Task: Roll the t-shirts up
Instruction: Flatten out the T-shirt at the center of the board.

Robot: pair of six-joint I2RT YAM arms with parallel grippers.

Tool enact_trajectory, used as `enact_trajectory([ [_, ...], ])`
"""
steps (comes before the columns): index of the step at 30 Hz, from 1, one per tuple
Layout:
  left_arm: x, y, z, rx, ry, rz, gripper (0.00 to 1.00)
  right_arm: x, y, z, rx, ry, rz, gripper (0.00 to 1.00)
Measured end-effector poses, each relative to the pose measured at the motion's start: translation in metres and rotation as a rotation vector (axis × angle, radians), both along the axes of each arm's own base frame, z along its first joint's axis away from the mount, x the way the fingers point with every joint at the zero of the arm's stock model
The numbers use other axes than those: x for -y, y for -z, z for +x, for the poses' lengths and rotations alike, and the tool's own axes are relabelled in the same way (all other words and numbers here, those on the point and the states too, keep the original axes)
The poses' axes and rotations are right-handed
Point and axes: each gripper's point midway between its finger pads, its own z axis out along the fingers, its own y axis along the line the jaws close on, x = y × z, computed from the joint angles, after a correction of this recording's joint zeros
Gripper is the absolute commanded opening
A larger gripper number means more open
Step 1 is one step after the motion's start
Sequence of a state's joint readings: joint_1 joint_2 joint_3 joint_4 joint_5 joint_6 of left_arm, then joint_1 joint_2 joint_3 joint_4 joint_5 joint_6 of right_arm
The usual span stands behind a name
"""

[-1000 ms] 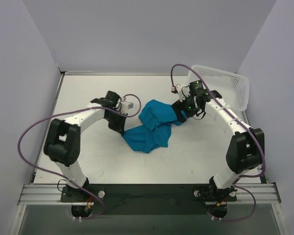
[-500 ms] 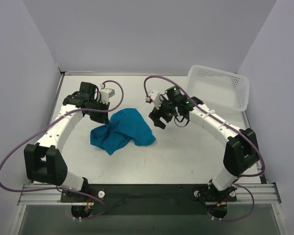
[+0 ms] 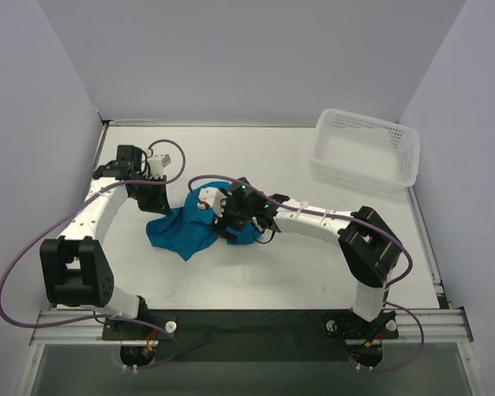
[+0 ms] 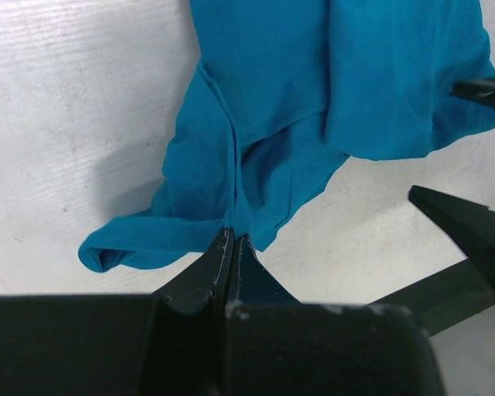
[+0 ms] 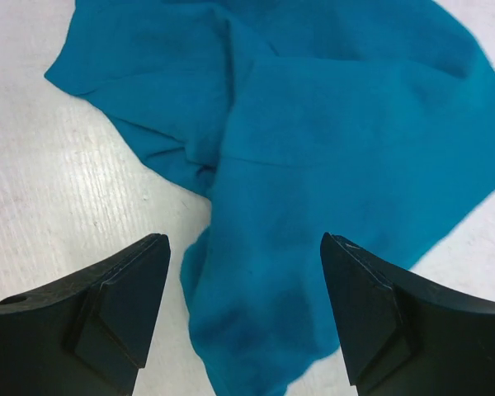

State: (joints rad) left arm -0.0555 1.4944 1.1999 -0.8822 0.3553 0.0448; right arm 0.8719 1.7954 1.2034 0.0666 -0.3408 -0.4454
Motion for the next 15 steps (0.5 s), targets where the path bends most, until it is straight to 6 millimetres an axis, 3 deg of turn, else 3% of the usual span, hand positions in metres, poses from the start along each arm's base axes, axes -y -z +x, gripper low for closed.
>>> enact_trajectory([
  [2,-0.006,0.003,-0.002,-0.025,-0.05,-0.028,0.0,-0.008,0.01,-0.004,0.0,-0.013,-0.005,0.73],
  [5,-0.014,0.004,-0.002,-0.043,-0.101,-0.053,0.0,-0.014,0.021,-0.003,0.013,-0.009,-0.019,0.59],
  [6,-0.015,0.004,-0.002,-0.046,-0.111,-0.06,0.0,-0.015,0.023,-0.001,0.024,-0.001,-0.025,0.47],
  [8,-0.014,0.004,-0.002,-0.049,-0.117,-0.072,0.0,-0.016,0.026,0.006,0.058,0.02,-0.034,0.33],
  [9,-0.012,0.003,-0.002,-0.051,-0.116,-0.078,0.0,-0.016,0.027,0.009,0.073,0.031,-0.037,0.19],
  [10,-0.012,0.003,-0.002,-0.053,-0.116,-0.083,0.0,-0.016,0.027,0.012,0.083,0.041,-0.04,0.14],
  [12,-0.011,0.004,-0.003,-0.055,-0.116,-0.087,0.0,-0.012,0.026,0.018,0.107,0.06,-0.053,0.07],
  [15,-0.013,0.004,-0.003,-0.056,-0.121,-0.087,0.0,-0.005,0.021,0.026,0.123,0.091,-0.062,0.06],
])
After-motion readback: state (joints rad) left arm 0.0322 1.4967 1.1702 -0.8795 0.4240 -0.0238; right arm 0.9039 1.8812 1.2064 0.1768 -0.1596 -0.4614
